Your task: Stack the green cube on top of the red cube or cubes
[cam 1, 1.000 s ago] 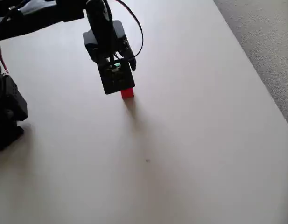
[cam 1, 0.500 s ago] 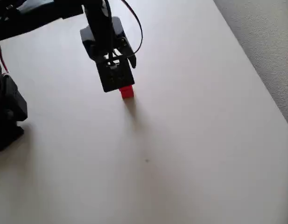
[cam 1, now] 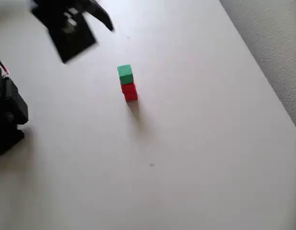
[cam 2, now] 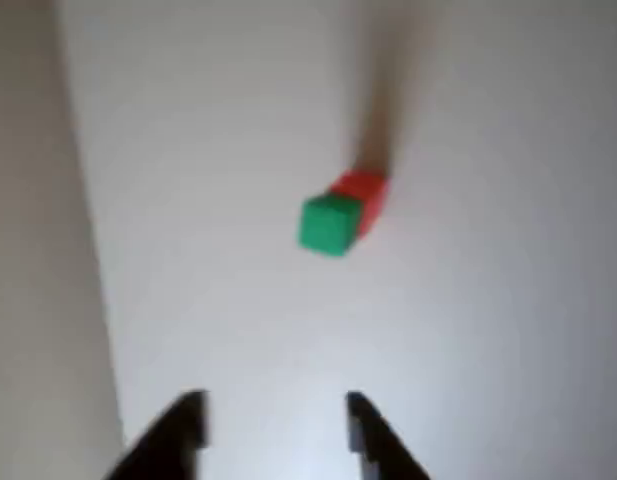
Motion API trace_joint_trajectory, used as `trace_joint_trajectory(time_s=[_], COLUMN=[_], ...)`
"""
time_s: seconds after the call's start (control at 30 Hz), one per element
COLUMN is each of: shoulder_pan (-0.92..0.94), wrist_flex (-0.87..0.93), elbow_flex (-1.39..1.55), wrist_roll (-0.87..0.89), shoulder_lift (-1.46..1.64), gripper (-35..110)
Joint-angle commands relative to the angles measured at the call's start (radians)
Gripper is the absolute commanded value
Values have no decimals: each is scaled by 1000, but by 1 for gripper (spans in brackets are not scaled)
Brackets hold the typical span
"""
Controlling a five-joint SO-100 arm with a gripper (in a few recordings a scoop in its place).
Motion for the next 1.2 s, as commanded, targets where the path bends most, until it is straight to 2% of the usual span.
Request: trace_joint_trajectory(time_s=[0.0,0.23,0.57,0.73,1.17], shoulder_pan=[18,51,58,75,98], wrist_flex=[-8,-265,-549,-606,-580], elbow_flex=[114,696,1356,1508,1726], wrist_roll=[-38,-100,-107,-127,-167], shoulder_lift=[313,696,876,948,1206], gripper=[0,-2,-2,-2,-2])
